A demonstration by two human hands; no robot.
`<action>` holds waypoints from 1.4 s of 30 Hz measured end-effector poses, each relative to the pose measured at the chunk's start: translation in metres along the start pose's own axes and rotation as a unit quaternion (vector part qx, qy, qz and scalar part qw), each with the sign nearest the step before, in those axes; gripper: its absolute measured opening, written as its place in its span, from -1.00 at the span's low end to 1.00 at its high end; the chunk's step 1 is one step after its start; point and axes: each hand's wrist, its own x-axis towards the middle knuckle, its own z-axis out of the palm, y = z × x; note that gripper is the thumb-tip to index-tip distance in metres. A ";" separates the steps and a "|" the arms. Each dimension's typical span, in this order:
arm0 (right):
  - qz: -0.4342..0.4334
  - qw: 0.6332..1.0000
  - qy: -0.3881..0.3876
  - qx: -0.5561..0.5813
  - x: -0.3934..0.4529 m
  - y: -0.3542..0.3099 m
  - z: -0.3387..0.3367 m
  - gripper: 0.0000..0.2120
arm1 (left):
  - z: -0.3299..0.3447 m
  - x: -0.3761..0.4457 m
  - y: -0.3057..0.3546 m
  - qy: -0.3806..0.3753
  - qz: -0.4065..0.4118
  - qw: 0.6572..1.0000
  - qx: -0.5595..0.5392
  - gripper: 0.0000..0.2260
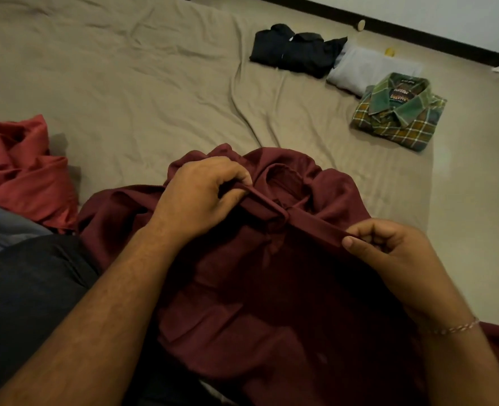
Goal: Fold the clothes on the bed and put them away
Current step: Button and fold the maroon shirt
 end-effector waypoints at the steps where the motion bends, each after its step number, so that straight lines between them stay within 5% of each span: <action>1: 0.007 1.000 0.003 0.003 0.002 -0.003 -0.002 -0.97 | -0.002 0.000 -0.001 0.026 -0.008 1.000 0.000 -0.90; 8: -0.049 0.982 0.136 -0.118 0.057 -0.048 -0.017 -0.87 | -0.010 0.022 -0.002 0.099 0.016 0.994 -0.043 -0.75; 12: -0.180 0.929 0.292 -0.136 0.088 -0.103 -0.021 -0.88 | -0.023 0.038 0.013 0.244 0.034 0.969 -0.030 -0.77; 14: -0.203 0.917 0.311 -0.147 0.079 -0.109 -0.009 -0.86 | -0.022 0.027 0.020 0.298 0.028 0.954 -0.033 -0.79; 17: -0.125 0.953 0.241 -0.133 0.056 -0.080 0.015 -0.83 | -0.009 0.005 0.014 0.296 0.030 0.954 -0.028 -0.80; 20: -0.025 0.993 0.115 0.014 0.026 -0.039 0.038 -0.89 | 0.001 -0.006 0.009 0.273 0.054 0.960 -0.016 -0.83; 24: 0.071 0.977 0.067 0.188 -0.006 -0.011 0.056 -0.97 | 0.011 -0.007 0.024 0.235 0.102 0.966 -0.029 -0.92; 37: 0.075 0.937 0.027 0.339 -0.002 -0.005 0.055 -0.56 | 0.057 -0.024 0.061 0.168 0.144 0.975 -0.039 -0.95; 42: 0.070 0.929 0.032 0.362 -0.001 -0.001 0.056 -0.85 | 0.067 -0.023 0.058 0.162 0.132 0.978 -0.009 -0.94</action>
